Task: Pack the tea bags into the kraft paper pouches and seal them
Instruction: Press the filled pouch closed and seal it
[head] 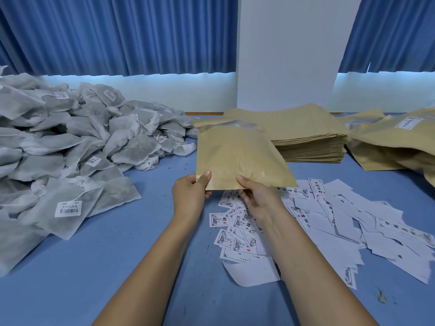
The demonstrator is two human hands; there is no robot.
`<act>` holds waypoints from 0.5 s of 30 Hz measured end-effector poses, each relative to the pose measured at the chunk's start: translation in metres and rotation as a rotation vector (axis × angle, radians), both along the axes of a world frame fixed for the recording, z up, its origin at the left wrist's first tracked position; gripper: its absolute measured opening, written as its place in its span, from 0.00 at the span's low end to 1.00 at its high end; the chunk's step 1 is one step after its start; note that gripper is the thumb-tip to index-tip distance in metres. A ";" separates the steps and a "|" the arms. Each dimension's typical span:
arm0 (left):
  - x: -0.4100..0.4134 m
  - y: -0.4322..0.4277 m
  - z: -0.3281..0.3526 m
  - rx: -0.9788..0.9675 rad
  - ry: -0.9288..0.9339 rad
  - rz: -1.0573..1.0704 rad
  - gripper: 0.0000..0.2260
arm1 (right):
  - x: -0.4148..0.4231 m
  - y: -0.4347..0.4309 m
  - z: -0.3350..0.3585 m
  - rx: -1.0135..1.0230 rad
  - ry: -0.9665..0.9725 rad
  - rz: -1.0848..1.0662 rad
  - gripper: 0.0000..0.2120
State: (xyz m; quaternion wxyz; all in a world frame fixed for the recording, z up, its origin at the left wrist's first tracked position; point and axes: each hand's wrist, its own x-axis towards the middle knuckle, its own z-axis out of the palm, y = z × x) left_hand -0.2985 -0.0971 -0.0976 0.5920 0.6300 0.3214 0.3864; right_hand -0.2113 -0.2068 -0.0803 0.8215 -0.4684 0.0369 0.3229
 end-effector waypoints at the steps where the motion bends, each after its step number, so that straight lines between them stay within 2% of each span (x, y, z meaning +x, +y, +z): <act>1: -0.001 0.001 0.001 -0.007 0.002 0.011 0.16 | 0.001 0.000 0.000 0.016 0.017 -0.021 0.13; 9: -0.005 0.003 0.009 -0.013 0.057 0.050 0.15 | 0.004 -0.003 0.002 0.022 0.001 -0.099 0.16; 15: -0.011 0.007 0.013 -0.027 0.030 0.082 0.14 | 0.012 -0.009 0.004 0.048 0.026 -0.161 0.18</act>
